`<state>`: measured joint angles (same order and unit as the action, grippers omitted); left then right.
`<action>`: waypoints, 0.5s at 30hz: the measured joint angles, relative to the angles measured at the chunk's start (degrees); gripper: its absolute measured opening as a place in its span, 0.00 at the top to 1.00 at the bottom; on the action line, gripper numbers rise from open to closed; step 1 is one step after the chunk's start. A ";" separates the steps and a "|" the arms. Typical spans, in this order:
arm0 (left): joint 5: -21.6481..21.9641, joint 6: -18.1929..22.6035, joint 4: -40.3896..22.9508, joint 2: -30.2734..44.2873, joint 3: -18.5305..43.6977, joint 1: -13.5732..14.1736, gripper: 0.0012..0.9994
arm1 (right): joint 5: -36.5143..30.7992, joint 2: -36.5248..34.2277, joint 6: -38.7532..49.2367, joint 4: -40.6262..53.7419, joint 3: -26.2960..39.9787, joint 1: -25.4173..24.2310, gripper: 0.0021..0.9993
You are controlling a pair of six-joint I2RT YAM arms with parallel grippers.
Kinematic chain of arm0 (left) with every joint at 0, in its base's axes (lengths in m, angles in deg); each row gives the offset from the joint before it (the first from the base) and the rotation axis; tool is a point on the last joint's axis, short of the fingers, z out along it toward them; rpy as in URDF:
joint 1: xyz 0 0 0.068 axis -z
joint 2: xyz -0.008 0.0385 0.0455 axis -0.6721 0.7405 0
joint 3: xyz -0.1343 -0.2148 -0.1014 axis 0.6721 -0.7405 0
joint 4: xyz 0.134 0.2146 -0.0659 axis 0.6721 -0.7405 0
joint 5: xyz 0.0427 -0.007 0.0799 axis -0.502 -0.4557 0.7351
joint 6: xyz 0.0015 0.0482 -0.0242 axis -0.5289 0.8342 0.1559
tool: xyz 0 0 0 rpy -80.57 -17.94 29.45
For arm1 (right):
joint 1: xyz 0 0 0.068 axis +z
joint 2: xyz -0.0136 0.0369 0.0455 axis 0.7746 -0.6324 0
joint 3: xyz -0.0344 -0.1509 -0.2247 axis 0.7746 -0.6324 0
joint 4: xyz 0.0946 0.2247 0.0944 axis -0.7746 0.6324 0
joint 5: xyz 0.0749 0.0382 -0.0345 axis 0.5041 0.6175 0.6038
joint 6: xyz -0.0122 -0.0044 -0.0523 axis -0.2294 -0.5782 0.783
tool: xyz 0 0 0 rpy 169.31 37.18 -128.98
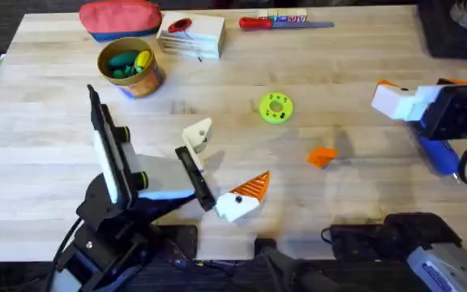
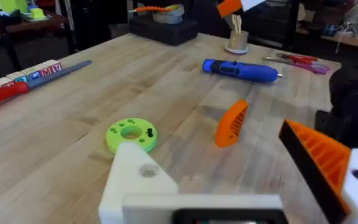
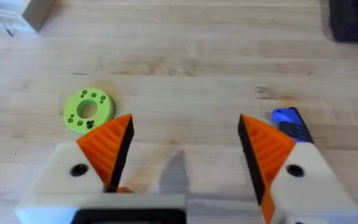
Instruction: Pick up the gripper from the table and insert it into the empty holder that is missing its gripper. Then pick up a screw, insert it into the mounting hole, and use the screwdriver to tighten it. Finally, clean up the table by picking up the vegetable and placing it into the bucket.
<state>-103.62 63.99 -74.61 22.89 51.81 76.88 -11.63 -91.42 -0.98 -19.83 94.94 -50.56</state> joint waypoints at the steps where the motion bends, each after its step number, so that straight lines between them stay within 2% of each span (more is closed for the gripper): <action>1: -0.19 -0.02 0.02 0.00 0.00 0.00 0.01 | 0.00 0.01 -0.01 0.00 0.00 -0.02 0.01; 15: -0.53 -0.02 0.02 -0.02 0.00 0.00 0.01 | 0.00 -0.01 -0.01 0.00 0.00 -0.02 0.01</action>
<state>-104.15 63.97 -74.58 22.87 51.81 76.88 -11.63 -91.43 -1.00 -19.83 94.94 -50.59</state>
